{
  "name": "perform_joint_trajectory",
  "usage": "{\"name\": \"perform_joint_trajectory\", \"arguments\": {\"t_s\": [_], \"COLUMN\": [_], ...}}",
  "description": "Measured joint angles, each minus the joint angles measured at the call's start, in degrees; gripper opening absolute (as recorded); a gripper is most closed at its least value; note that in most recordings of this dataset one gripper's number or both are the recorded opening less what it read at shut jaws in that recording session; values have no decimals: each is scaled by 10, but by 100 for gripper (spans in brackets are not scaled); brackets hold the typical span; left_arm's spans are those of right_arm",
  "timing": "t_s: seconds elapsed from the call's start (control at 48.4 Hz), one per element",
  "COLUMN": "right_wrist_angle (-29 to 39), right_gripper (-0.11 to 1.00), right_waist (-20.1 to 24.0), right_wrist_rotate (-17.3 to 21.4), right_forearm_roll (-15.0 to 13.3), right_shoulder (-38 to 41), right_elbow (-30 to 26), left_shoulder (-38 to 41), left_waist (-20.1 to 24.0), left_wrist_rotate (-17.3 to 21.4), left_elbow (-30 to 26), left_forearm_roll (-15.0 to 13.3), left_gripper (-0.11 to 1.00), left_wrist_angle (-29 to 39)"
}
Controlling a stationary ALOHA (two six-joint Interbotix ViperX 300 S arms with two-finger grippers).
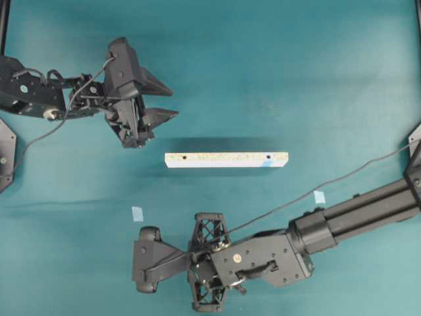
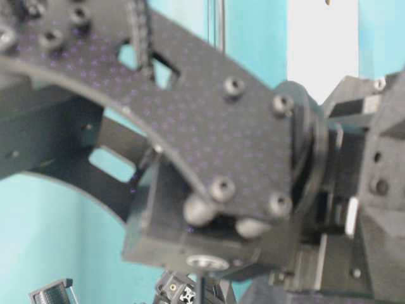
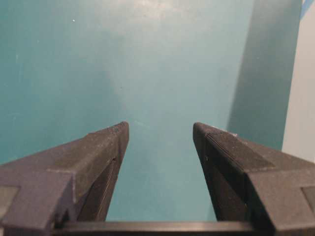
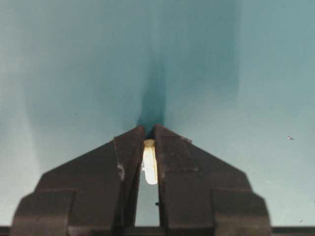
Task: Insert the rod into the hole on the wooden board.
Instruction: 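Close the right gripper on the wooden peg, then lift the peg and carry it with the right gripper over the board's right hole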
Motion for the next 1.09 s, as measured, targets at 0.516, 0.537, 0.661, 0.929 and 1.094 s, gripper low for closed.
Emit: {"name": "perform_joint_trajectory", "arguments": {"t_s": [0.516,0.537,0.661,0.929,1.094], "right_wrist_angle": [-9,-11,-25,-125,-200], "right_gripper": [9,9,9,9,9], "right_waist": [-1,-2,-1,-1,-7], "right_wrist_rotate": [27,31,42,44,51], "right_forearm_roll": [-64,-66,-73,-82,-87], "right_shoulder": [-30,-34,-55,-123,-178], "right_elbow": [1,1,18,113,188], "left_shoulder": [0,0,0,0,0], "left_waist": [0,0,0,0,0], "left_wrist_rotate": [0,0,1,0,0], "left_elbow": [0,0,0,0,0], "left_forearm_roll": [1,0,1,0,1], "left_gripper": [74,74,74,74,74], "left_wrist_angle": [2,2,8,18,21]}}
